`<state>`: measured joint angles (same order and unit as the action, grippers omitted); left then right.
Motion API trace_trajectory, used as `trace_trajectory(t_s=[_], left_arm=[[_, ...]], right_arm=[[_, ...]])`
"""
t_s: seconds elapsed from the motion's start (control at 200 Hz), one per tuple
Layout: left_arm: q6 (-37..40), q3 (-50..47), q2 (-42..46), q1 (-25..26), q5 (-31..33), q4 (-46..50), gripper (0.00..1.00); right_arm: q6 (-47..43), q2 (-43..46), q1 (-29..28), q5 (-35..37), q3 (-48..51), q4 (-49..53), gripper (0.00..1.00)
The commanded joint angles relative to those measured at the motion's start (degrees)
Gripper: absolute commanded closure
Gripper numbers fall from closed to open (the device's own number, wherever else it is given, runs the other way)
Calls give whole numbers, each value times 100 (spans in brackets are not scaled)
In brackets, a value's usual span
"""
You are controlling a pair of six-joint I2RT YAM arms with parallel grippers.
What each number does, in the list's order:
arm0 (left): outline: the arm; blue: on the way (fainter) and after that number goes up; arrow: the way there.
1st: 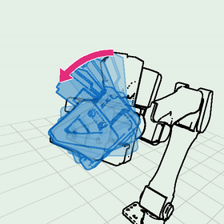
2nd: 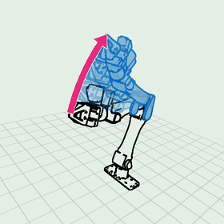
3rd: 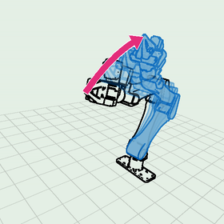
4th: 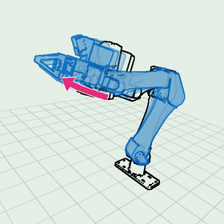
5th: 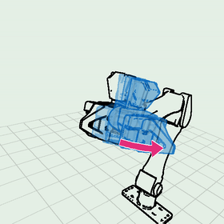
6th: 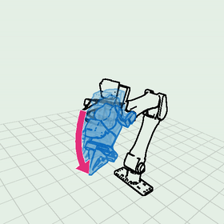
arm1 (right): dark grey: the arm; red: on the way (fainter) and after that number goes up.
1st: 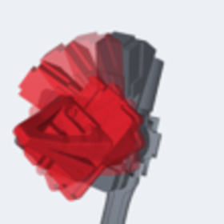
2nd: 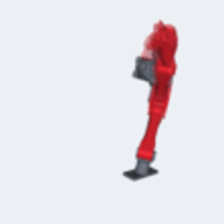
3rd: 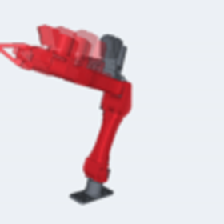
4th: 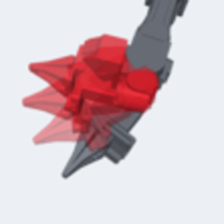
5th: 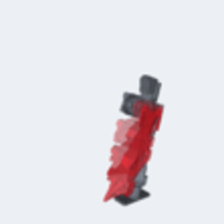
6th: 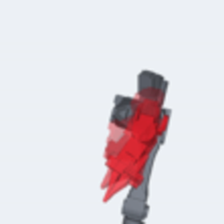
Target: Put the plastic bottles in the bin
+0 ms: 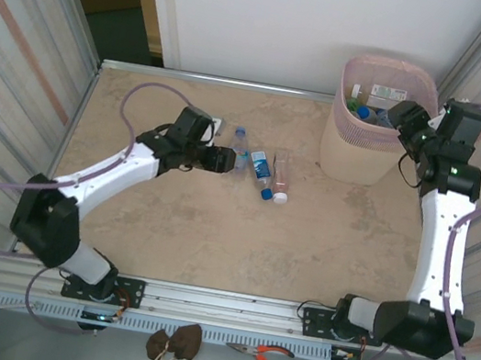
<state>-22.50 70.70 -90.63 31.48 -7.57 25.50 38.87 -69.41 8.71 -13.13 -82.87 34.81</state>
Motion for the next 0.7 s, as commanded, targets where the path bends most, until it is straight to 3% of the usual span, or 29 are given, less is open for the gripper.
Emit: trace_trajectory(t_s=[0.0,0.301,0.696], left_arm=[[192,608,-551,-20,279,679,28],[358,1851,-1903,-21,474,1311,13],[382,2710,-2904,-158,371,1366,10]], right_arm=[[-221,271,43,33,215,221,37],[-336,690,52,114,539,334,36],[-341,884,52,143,636,387,36]])
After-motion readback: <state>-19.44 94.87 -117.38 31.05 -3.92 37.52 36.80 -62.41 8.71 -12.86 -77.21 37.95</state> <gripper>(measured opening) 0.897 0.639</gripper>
